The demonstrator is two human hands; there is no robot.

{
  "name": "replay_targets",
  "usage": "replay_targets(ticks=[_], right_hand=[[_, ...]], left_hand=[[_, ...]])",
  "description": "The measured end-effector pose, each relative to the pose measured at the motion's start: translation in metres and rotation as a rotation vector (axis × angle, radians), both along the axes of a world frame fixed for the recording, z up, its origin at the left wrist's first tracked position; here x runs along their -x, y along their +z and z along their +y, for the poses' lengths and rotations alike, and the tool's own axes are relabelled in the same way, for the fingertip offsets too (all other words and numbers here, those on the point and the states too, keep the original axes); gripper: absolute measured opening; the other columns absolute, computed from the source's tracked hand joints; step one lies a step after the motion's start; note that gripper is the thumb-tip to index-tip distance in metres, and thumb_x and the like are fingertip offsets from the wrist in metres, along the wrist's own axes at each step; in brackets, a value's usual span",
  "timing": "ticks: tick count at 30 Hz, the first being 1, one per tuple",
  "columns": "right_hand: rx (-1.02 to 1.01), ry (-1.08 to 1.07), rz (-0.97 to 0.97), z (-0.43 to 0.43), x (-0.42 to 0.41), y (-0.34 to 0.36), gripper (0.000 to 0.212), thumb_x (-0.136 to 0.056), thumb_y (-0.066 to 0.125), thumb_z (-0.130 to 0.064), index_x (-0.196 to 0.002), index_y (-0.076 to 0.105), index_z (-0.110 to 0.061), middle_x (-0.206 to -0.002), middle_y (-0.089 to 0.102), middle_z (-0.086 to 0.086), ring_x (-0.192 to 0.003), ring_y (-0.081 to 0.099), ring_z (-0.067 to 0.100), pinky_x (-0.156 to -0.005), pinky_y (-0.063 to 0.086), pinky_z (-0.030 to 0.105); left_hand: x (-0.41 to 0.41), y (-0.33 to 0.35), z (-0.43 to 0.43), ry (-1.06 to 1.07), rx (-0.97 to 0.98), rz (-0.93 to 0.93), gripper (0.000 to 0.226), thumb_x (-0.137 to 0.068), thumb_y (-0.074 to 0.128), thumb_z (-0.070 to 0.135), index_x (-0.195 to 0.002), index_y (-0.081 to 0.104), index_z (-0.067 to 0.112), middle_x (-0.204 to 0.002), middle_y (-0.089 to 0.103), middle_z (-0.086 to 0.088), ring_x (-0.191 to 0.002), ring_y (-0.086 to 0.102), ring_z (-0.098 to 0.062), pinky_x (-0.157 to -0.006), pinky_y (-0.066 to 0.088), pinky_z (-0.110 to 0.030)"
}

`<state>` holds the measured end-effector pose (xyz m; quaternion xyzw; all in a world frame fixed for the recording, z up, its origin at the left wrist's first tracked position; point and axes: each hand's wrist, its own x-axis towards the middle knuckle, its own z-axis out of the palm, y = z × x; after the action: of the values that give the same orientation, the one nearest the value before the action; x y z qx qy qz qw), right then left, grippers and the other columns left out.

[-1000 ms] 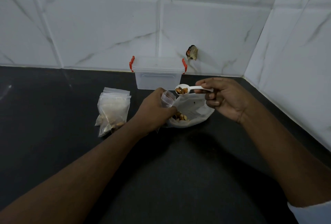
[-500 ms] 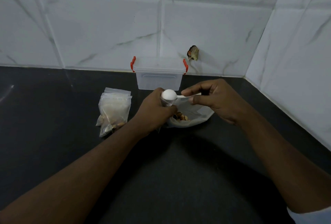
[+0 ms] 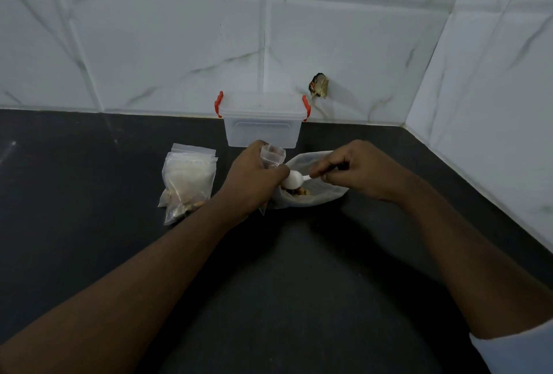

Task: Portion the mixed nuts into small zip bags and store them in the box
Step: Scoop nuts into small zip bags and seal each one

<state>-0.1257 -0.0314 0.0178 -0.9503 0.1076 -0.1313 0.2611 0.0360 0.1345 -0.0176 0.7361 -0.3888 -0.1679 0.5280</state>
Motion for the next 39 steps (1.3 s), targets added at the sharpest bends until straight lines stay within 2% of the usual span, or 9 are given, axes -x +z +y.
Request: replay_targets(ticks=[4, 8, 11, 14, 18, 24, 29, 35, 39], right_hand=[[0.108, -0.068, 0.058, -0.003, 0.001, 0.001, 0.026, -0.090, 0.067, -0.011, -0.101, 0.082, -0.029, -0.088, 0.072, -0.022, -0.078, 0.067, 0.002, -0.073, 0.052, 0.026], [0.001, -0.062, -0.051, 0.001, 0.002, 0.003, 0.028, -0.088, 0.066, -0.004, -0.098, 0.084, -0.023, -0.074, 0.071, -0.026, -0.064, 0.063, -0.002, -0.062, 0.045, 0.014], [0.076, -0.007, 0.036, 0.005, -0.005, -0.004, 0.031, -0.091, 0.065, -0.011, -0.106, 0.082, -0.031, -0.097, 0.078, -0.015, -0.086, 0.071, 0.009, -0.081, 0.058, 0.034], [0.162, -0.026, 0.065, 0.004, -0.009, -0.004, 0.030, -0.090, 0.064, -0.010, -0.106, 0.081, -0.029, -0.101, 0.077, -0.014, -0.087, 0.068, 0.002, -0.081, 0.053, 0.024], [0.130, -0.129, -0.008, 0.000, -0.002, 0.003, 0.028, -0.089, 0.063, -0.010, -0.095, 0.081, -0.031, -0.085, 0.073, -0.015, -0.074, 0.064, 0.001, -0.065, 0.046, 0.019], [0.024, -0.163, 0.006, 0.004, -0.001, 0.008, 0.022, -0.091, 0.066, -0.010, -0.089, 0.079, -0.027, -0.078, 0.069, -0.020, -0.066, 0.058, -0.009, -0.059, 0.038, 0.009], [-0.287, -0.157, -0.036, 0.002, -0.002, 0.005, 0.021, -0.094, 0.061, 0.001, -0.094, 0.079, -0.009, -0.064, 0.069, -0.018, -0.053, 0.055, -0.002, -0.052, 0.039, 0.009], [-0.656, -0.271, -0.088, -0.006, -0.006, -0.003, 0.021, -0.095, 0.059, 0.000, -0.088, 0.077, -0.004, -0.083, 0.068, 0.017, -0.052, 0.043, 0.009, -0.043, 0.030, 0.020], [-0.899, -0.296, -0.162, -0.013, -0.005, 0.000, 0.021, -0.093, 0.053, 0.005, -0.087, 0.073, 0.002, -0.077, 0.067, 0.015, -0.049, 0.040, 0.009, -0.038, 0.026, 0.018]], left_hand=[[0.000, 0.002, 0.000, 0.008, -0.006, 0.001, 0.030, -0.093, 0.071, 0.023, -0.116, 0.052, 0.028, -0.099, 0.056, 0.017, -0.090, 0.058, -0.004, -0.066, 0.043, -0.016], [-0.001, 0.003, 0.000, -0.002, -0.009, 0.011, 0.031, -0.093, 0.071, 0.024, -0.118, 0.053, 0.028, -0.102, 0.057, 0.016, -0.092, 0.060, -0.005, -0.067, 0.045, -0.017], [-0.001, 0.002, 0.001, 0.007, -0.005, -0.012, 0.030, -0.093, 0.071, 0.025, -0.118, 0.054, 0.026, -0.102, 0.058, 0.015, -0.092, 0.059, -0.005, -0.067, 0.043, -0.016], [-0.003, 0.002, 0.001, 0.031, -0.011, -0.011, 0.031, -0.093, 0.071, 0.025, -0.120, 0.055, 0.025, -0.106, 0.059, 0.012, -0.093, 0.059, -0.006, -0.067, 0.044, -0.017], [-0.001, 0.003, -0.001, 0.005, -0.038, 0.000, 0.036, -0.093, 0.072, 0.025, -0.125, 0.056, 0.023, -0.115, 0.060, 0.008, -0.094, 0.060, -0.009, -0.065, 0.044, -0.015], [-0.003, 0.002, -0.001, -0.040, -0.093, 0.007, 0.042, -0.092, 0.073, 0.024, -0.130, 0.055, 0.022, -0.125, 0.061, 0.003, -0.107, 0.061, -0.014, -0.072, 0.049, -0.019], [-0.005, 0.001, 0.000, -0.052, -0.093, 0.000, 0.041, -0.093, 0.072, 0.026, -0.130, 0.055, 0.022, -0.123, 0.062, 0.004, -0.106, 0.062, -0.013, -0.075, 0.051, -0.021], [-0.005, 0.002, -0.001, -0.060, -0.102, -0.003, 0.041, -0.093, 0.071, 0.025, -0.130, 0.055, 0.021, -0.122, 0.062, 0.004, -0.109, 0.062, -0.014, -0.077, 0.051, -0.021], [-0.003, 0.002, 0.000, -0.065, -0.098, 0.008, 0.035, -0.093, 0.072, 0.025, -0.123, 0.054, 0.025, -0.115, 0.059, 0.010, -0.103, 0.060, -0.010, -0.073, 0.049, -0.018]])
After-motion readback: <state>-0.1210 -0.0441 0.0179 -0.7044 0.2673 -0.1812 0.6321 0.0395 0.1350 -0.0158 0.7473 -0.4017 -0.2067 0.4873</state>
